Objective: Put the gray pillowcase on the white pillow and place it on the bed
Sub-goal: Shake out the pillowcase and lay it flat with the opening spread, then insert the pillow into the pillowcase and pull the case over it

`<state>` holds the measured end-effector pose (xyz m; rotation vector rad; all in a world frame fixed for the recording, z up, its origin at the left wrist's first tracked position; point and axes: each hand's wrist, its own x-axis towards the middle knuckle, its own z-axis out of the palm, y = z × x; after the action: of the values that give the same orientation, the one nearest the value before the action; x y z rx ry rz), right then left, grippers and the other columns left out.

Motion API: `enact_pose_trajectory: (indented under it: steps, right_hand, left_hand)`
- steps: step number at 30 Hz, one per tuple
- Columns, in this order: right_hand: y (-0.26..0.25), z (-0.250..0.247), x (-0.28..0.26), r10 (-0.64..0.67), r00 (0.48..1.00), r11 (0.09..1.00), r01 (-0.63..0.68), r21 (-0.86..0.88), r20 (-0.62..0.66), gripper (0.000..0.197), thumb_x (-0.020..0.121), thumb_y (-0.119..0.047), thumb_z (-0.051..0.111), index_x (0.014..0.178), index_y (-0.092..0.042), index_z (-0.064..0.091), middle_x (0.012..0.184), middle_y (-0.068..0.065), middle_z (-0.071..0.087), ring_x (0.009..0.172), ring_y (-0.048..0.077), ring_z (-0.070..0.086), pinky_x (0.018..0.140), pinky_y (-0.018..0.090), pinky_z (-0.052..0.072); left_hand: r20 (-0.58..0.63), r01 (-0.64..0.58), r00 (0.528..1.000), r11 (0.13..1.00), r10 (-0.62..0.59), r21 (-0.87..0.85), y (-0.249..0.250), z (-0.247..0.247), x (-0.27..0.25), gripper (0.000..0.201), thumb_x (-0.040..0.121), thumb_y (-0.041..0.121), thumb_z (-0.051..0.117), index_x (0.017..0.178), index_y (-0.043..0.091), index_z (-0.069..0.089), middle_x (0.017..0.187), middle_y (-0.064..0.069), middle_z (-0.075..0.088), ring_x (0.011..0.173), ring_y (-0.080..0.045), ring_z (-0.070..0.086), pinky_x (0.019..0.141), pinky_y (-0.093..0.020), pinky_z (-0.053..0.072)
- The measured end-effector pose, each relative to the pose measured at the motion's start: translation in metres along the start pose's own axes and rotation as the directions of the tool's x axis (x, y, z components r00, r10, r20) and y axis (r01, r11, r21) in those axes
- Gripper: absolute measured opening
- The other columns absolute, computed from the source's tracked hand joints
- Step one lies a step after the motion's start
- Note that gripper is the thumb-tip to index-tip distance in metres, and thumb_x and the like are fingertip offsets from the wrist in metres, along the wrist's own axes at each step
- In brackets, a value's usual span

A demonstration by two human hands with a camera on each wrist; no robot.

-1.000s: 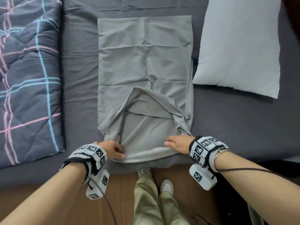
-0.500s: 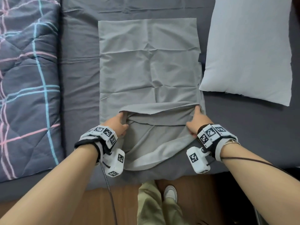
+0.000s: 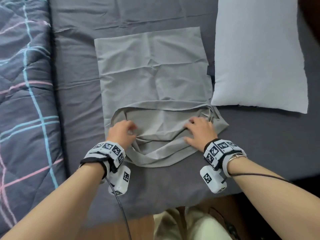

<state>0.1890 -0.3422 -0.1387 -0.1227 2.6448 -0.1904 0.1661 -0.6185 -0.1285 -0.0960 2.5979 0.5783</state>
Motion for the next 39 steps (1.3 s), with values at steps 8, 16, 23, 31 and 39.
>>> enact_pose_trajectory:
  steps: [8, 16, 23, 31, 39]
  right_hand:
    - [0.006, 0.018, -0.034, -0.151, 0.896, 0.966, 0.223, -0.128, 0.417, 0.018, 0.090, -0.032, 0.053, 0.101, -0.026, 0.065, 0.112, 0.000, 0.068, 0.111, 0.022, 0.059, 0.105, 0.036, 0.027]
    - [0.038, 0.027, -0.077, -0.050, 0.843, 0.998, 0.025, 0.055, 0.535, 0.041, 0.099, -0.040, 0.036, 0.133, -0.017, 0.038, 0.129, 0.013, 0.059, 0.115, 0.030, 0.057, 0.092, 0.039, 0.044]
    - [0.059, 0.006, -0.058, 0.201, 0.935, 0.944, -0.264, 0.195, 0.293, 0.035, 0.095, -0.036, 0.042, 0.124, -0.017, 0.050, 0.118, 0.013, 0.065, 0.106, 0.032, 0.063, 0.088, 0.035, 0.050]
    - [0.124, -0.047, -0.053, 0.468, 0.881, 0.753, -0.359, 0.551, -0.066, 0.026, 0.094, -0.035, 0.046, 0.093, -0.014, 0.063, 0.095, 0.005, 0.068, 0.087, 0.025, 0.057, 0.074, 0.031, 0.043]
    - [0.250, -0.084, -0.032, 0.800, 0.575, 0.503, -0.490, 0.712, -0.170, 0.048, 0.083, -0.026, 0.061, 0.127, -0.015, 0.047, 0.138, 0.012, 0.042, 0.124, 0.036, 0.044, 0.099, 0.045, 0.039]
  left_hand:
    - [0.427, -0.055, 0.904, 0.995, 0.014, 0.082, 0.031, 0.038, -0.013, 0.022, 0.089, 0.027, 0.057, 0.106, 0.018, 0.069, 0.106, -0.004, 0.068, 0.104, -0.021, 0.061, 0.081, -0.021, 0.040]
    - [0.378, 0.179, 0.895, 0.967, -0.237, 0.184, 0.006, 0.055, -0.048, 0.038, 0.088, 0.030, 0.057, 0.123, 0.017, 0.057, 0.124, -0.010, 0.064, 0.113, -0.026, 0.059, 0.095, -0.029, 0.044]
    - [0.166, 0.389, 0.905, 0.920, -0.391, 0.042, 0.010, 0.042, -0.059, 0.041, 0.086, 0.018, 0.051, 0.127, 0.016, 0.052, 0.125, -0.015, 0.062, 0.114, -0.033, 0.058, 0.096, -0.035, 0.045]
    - [0.103, 0.201, 0.978, 0.943, -0.180, -0.264, 0.116, 0.035, -0.026, 0.025, 0.089, 0.012, 0.050, 0.108, 0.012, 0.066, 0.100, -0.015, 0.072, 0.091, -0.028, 0.065, 0.083, -0.031, 0.048]
    - [0.031, 0.065, 0.998, 0.880, -0.057, -0.470, 0.257, 0.063, 0.039, 0.046, 0.089, 0.027, 0.059, 0.130, 0.009, 0.048, 0.120, -0.009, 0.060, 0.099, -0.020, 0.058, 0.085, -0.030, 0.046]
